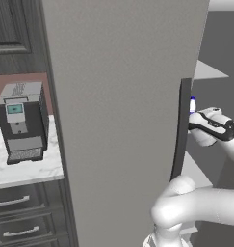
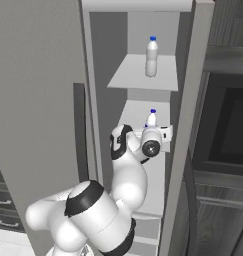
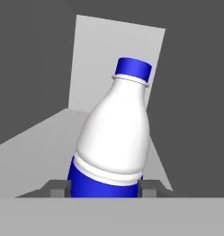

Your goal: Take the bottled waters from the counter and place them in the freezer to freeze. Close the freezer door after placing the bottles.

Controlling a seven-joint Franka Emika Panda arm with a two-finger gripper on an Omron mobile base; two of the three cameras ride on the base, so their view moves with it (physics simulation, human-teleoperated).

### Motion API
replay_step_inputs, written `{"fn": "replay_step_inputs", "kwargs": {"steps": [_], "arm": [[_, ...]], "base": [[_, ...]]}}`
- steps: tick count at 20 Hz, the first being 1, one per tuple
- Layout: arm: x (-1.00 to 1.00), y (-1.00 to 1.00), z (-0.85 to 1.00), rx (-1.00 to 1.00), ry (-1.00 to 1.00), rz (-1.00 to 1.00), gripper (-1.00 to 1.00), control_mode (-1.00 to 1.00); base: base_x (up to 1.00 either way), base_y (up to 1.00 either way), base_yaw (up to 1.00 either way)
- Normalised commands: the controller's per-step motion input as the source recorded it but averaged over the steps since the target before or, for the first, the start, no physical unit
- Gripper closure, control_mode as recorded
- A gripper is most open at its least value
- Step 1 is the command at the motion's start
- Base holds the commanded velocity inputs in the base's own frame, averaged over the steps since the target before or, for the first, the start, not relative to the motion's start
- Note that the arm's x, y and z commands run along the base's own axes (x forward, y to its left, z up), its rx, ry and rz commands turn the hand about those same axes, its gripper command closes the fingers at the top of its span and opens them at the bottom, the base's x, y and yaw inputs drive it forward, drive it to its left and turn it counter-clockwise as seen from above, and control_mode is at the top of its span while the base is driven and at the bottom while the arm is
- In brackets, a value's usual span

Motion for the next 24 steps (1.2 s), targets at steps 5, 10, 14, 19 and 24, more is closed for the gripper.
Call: {"fn": "replay_step_inputs", "kwargs": {"steps": [5, 10, 14, 19, 24], "arm": [[0.00, 0.00, -0.03, 0.00, 0.00, 0.00, 1.00, -1.00], [0.00, 0.00, -0.01, 0.00, 0.00, 0.00, -1.00, -1.00], [0.00, 0.00, 0.00, 0.00, 0.00, 0.00, -1.00, -1.00], [-0.02, 0.00, 0.00, 0.00, 0.00, 0.00, -1.00, -1.00], [-0.16, 0.00, 0.00, 0.00, 0.00, 0.00, -1.00, -1.00]], "base": [[0.00, 0.00, 0.00], [0.00, 0.00, 0.00], [0.00, 0.00, 0.00], [0.00, 0.00, 0.00], [0.00, 0.00, 0.00]]}}
